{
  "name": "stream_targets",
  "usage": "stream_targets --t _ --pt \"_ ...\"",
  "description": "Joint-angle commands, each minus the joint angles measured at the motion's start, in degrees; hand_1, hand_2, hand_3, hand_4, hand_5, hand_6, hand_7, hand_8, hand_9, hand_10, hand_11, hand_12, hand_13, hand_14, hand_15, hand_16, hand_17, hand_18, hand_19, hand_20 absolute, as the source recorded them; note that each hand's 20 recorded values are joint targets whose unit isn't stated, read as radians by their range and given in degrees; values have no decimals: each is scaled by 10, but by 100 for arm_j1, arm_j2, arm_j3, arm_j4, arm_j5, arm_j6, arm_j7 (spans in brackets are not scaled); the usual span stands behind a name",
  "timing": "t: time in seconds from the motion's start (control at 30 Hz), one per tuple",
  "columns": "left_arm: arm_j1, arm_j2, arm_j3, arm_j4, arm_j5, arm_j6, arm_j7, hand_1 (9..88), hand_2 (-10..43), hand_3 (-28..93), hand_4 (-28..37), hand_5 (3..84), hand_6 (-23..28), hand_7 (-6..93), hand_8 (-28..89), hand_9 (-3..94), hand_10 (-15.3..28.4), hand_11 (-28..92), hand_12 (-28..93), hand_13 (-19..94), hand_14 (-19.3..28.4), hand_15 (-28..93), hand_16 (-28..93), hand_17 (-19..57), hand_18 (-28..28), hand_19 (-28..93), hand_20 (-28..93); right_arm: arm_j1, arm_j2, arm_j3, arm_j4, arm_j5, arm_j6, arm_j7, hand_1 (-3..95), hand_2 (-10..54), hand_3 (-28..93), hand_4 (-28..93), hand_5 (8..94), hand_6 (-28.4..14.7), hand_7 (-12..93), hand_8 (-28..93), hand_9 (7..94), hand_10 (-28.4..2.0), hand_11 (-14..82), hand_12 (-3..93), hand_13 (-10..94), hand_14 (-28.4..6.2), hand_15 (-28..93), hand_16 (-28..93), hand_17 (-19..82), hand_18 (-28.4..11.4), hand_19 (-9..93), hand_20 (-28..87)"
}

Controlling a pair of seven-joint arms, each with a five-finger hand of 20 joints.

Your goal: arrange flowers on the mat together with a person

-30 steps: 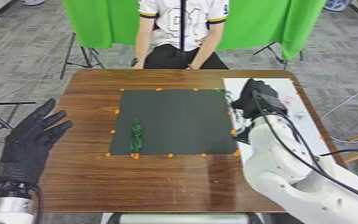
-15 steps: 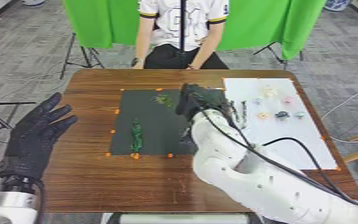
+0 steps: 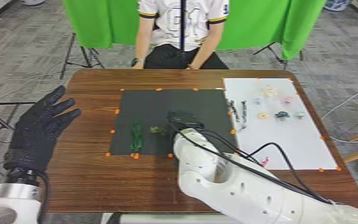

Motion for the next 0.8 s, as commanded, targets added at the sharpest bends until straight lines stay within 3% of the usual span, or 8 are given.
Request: stream_targets --t 0.03,0.13,0.23,0.37,0.57,0.8 --pt "-17 -86 89 44 113 -85 -149 225 88 750 -239 326 60 102 -86 296 152 200 108 185 213 446 -58 -103 170 365 149 -116 -169 39 -21 3 -318 138 448 -95 636 -233 936 7 176 -16 937 -113 411 175 886 -88 625 208 376 -223 929 -131" --pt "-40 -89 117 49 126 -86 -158 225 86 751 -237 326 60 102 -85 296 152 200 108 185 212 445 -58 -103 170 365 149 -56 -196 -10 -3 -20 -258 130 418 -83 643 -223 937 11 199 -131 937 -116 415 171 890 -90 627 201 376 -228 931 -145" --pt "-26 -18 168 46 79 -36 -79 228 84 750 -235 326 60 102 -86 296 152 201 108 185 212 443 -58 -103 170 365 149 5 -205 -57 -2 33 -185 142 413 -66 629 -220 937 12 235 -151 937 -115 439 162 910 -88 623 200 382 -231 931 -150" --pt "-34 -11 180 50 86 -36 -76 230 84 748 -233 326 60 103 -86 296 152 200 108 185 211 444 -57 -103 169 364 149 130 -152 -219 20 -81 -72 167 402 -47 622 -219 937 15 273 -167 937 -109 469 145 933 -81 613 200 393 -230 932 -160" --pt "114 -94 53 26 97 -51 -112 231 82 747 -229 327 60 103 -86 296 153 200 108 185 212 444 -58 -103 169 364 149 260 -66 -249 -75 9 56 231 392 -66 622 -213 934 0 174 -147 937 -116 402 160 909 -88 595 214 375 -242 916 -159" --pt "196 -114 29 0 104 -55 -105 233 82 748 -224 327 60 103 -86 296 153 200 108 185 212 445 -57 -103 169 364 150 219 -18 -130 -346 -197 -7 177 373 -75 611 -212 929 -9 159 -138 937 -120 394 160 904 -92 596 211 372 -251 910 -145"
